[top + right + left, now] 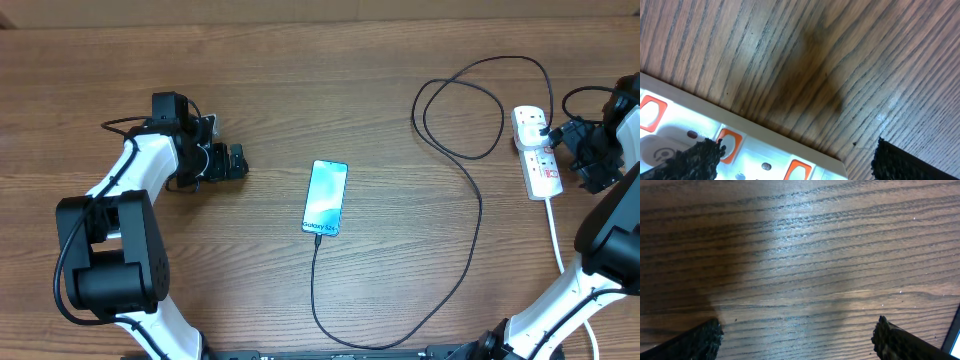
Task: Plug charger to phone and switch on socket
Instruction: 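Lower the right gripper onto the orange switch beside the white plug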
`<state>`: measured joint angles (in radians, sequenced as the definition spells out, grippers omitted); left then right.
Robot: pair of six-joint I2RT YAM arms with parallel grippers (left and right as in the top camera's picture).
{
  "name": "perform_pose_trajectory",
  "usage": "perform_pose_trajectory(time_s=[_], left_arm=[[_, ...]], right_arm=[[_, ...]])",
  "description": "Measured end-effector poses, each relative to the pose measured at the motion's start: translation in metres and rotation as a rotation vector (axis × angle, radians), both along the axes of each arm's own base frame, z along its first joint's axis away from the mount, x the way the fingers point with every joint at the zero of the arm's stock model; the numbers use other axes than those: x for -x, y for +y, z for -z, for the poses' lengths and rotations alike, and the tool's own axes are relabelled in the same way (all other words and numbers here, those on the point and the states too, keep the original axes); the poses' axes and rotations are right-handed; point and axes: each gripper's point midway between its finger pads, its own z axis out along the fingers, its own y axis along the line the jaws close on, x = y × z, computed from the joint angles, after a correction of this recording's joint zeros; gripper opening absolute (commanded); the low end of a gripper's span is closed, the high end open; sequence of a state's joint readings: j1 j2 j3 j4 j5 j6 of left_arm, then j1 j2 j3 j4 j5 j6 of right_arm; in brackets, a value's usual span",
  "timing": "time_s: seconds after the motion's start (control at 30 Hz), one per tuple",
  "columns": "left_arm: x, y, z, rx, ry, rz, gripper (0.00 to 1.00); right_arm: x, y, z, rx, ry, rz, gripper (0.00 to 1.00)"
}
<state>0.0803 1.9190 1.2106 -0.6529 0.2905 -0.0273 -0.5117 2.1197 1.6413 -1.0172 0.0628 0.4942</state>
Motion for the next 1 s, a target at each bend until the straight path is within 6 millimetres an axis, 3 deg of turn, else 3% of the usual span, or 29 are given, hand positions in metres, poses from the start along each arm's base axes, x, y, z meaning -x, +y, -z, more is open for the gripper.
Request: perform_pose_trajectory(time_s=[0.47, 1.0], left_arm=[[0.0, 0.0, 0.0, 0.0, 0.0, 0.0, 1.0], [0.0, 0.0, 0.0, 0.0, 0.0, 0.0, 1.0]], right_arm=[[-0.001, -0.001, 0.014, -0.003, -0.026, 0.008, 1.0], [0.002, 0.004, 0.014, -0.045, -0.029, -0.033, 1.0]])
